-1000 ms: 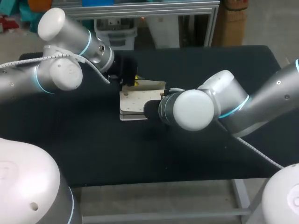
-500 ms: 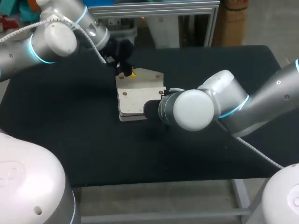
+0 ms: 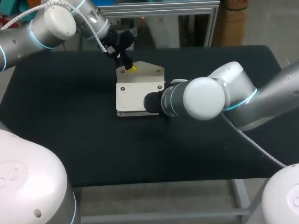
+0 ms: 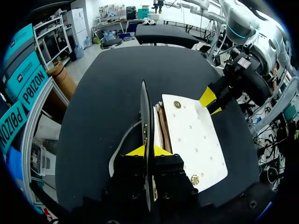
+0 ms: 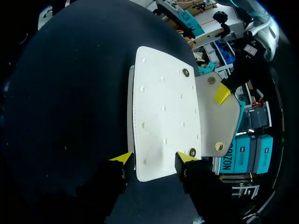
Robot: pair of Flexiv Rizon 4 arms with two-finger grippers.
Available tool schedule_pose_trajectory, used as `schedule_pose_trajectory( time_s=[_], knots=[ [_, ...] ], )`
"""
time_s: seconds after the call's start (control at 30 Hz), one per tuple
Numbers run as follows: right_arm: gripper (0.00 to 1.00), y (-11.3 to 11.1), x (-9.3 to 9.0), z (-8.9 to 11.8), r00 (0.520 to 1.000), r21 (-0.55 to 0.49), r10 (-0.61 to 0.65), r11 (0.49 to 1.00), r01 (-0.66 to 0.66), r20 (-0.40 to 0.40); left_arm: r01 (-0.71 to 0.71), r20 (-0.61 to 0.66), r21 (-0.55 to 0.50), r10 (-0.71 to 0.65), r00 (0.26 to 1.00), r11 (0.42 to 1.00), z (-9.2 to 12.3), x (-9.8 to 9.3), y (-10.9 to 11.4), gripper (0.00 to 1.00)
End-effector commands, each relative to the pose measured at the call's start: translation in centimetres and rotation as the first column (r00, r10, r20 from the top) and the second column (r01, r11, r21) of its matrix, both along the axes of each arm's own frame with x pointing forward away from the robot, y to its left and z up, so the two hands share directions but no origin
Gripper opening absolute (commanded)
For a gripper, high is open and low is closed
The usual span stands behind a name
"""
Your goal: Pick up the bag, open it, inspect its contents, close it, and place it on the opposite side
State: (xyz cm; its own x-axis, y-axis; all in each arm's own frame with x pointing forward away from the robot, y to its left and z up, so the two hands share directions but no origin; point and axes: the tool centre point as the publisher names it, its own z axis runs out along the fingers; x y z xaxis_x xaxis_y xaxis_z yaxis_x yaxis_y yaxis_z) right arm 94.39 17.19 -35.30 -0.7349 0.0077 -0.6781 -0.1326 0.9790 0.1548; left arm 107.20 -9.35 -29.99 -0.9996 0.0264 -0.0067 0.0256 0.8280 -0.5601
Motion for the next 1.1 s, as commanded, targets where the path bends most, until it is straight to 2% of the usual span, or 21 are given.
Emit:
schedule_pose_trajectory(
  time_s=[0.03,0.27,0.53,0.67,0.8,1.0,1.03,1.1],
  knots=[
    [1.00,-1.7,-1.1,2.6,1.000,0.026,0.021,0.999,-0.021,0.003,-0.031,0.020,-0.017,0.031,0.999,0.999,0.9,-0.5,0.4,0.00],
    [1.00,-2.8,-2.1,4.6,0.999,0.052,-0.001,0.999,-0.002,0.052,-0.102,0.110,-0.032,0.104,0.988,0.994,2.9,-0.4,0.5,0.00],
    [1.00,-4.4,-3.1,7.3,0.998,0.101,0.000,0.995,-0.007,0.066,-0.132,0.189,-0.044,0.138,0.972,0.990,4.6,0.0,0.4,0.00],
    [1.00,-4.9,-3.3,8.8,0.998,0.113,-0.004,0.994,-0.002,0.061,-0.126,0.270,-0.064,0.139,0.953,0.990,5.2,-0.6,0.4,0.00],
    [1.00,-5.1,-3.5,9.5,0.998,0.106,-0.008,0.994,0.002,0.062,-0.134,0.352,-0.061,0.147,0.925,0.989,5.6,-1.3,0.1,0.00],
    [1.00,-5.2,-4.0,10.0,0.998,0.102,-0.012,0.995,0.005,0.068,-0.126,0.382,-0.055,0.138,0.914,0.990,5.9,-2.3,-0.5,0.00],
    [0.97,-5.3,-4.1,10.0,0.998,0.101,-0.011,0.995,0.004,0.068,-0.127,0.379,-0.055,0.139,0.915,0.990,5.9,-2.6,-0.5,0.00],
    [0.69,-5.3,-4.2,10.2,0.998,0.098,-0.011,0.995,0.004,0.069,-0.140,0.359,-0.057,0.151,0.921,0.988,5.8,-3.3,-0.5,0.00]
  ],
)
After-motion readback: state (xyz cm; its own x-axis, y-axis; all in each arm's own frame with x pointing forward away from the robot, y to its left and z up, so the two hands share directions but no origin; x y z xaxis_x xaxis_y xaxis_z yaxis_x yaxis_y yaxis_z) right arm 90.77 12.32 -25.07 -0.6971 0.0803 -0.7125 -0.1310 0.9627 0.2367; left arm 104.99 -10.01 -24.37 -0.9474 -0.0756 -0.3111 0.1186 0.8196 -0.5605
